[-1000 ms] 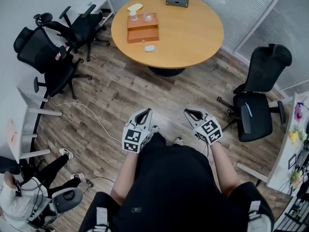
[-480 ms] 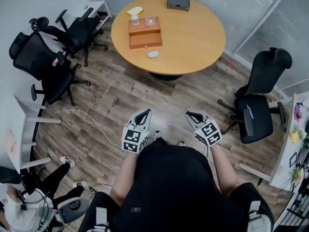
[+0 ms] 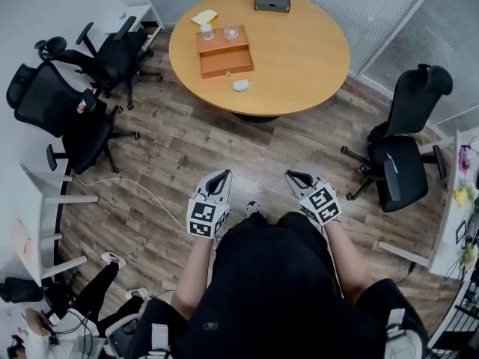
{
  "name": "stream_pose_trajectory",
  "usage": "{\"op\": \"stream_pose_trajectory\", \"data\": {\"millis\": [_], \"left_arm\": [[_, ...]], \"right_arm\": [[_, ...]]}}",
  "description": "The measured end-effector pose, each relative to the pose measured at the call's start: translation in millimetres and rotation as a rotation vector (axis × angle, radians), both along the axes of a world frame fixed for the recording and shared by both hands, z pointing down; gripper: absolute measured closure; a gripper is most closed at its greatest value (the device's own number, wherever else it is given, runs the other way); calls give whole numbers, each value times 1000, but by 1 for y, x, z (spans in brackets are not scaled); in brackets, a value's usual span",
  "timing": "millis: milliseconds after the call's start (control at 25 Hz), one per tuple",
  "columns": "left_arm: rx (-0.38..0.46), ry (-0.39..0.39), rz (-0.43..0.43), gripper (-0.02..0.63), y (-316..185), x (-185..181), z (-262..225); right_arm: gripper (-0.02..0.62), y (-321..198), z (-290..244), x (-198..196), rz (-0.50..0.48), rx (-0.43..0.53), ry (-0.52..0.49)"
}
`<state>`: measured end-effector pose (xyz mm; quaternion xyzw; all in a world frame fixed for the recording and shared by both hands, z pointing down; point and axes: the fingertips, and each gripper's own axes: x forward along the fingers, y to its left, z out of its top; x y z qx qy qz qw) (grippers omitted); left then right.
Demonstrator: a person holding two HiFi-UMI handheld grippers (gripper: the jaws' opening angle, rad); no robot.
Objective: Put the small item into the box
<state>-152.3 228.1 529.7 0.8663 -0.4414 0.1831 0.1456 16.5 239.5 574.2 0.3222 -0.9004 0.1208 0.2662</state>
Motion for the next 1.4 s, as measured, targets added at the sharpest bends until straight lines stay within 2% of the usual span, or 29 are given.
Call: {"op": "stream_pose_trajectory", "data": {"millis": [200,800,1400], "left_arm": [[-25,-2,-8,598,0,-10,8],[-22,-22,-56,598,-30,16,5],[-17,-48,-185,600,-78,67,-4]], "right_arm": [[583,5,10,-6,1,-35,4],[583,-42,10,11,-83,-39,-10],[583,-110,9,59,-222,-41,-24]]}}
